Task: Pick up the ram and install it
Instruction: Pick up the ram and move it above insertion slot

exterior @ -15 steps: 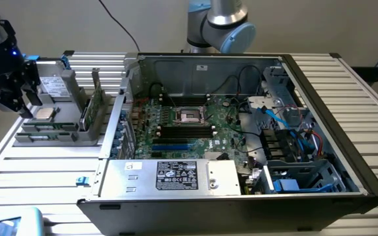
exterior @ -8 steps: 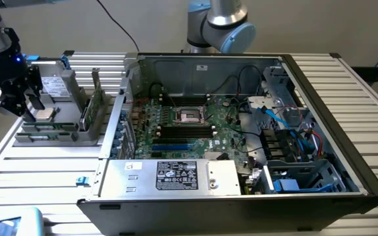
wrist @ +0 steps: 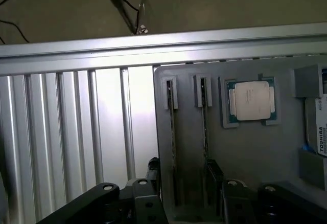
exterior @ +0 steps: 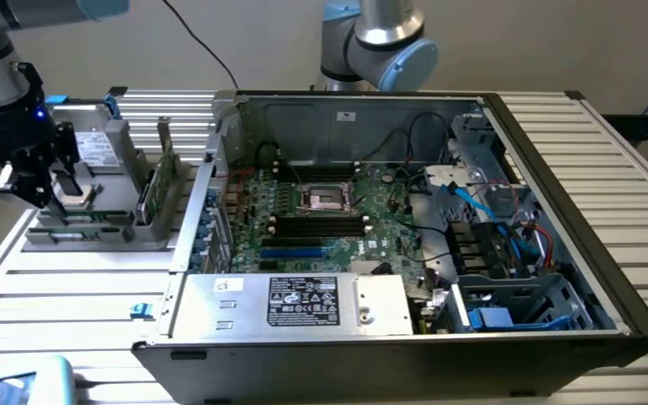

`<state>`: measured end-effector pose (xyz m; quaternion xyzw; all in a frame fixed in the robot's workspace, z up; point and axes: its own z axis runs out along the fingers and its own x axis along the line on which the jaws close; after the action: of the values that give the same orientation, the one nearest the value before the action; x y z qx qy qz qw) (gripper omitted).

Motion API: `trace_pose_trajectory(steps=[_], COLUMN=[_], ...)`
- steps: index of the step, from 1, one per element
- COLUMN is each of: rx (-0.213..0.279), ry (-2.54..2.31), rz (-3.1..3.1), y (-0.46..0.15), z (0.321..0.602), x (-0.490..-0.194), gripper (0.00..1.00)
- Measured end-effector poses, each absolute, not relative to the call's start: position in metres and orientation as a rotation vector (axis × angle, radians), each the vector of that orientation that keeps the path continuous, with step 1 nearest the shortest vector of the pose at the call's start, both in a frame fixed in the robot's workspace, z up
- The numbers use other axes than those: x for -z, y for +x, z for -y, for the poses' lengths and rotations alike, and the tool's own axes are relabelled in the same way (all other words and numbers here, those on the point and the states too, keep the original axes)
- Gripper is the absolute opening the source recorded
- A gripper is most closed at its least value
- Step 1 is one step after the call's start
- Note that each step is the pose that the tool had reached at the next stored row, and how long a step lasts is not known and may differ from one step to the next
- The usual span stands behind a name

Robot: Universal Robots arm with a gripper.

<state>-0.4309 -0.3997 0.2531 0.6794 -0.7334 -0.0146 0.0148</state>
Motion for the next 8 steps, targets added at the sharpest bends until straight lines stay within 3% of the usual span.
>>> trace_pose_trajectory(steps=[8], rx=[0.045], ry=[2.115], rz=[2.283], y=[-0.43], z=[0.404], x=[-0.239], gripper=[0.48])
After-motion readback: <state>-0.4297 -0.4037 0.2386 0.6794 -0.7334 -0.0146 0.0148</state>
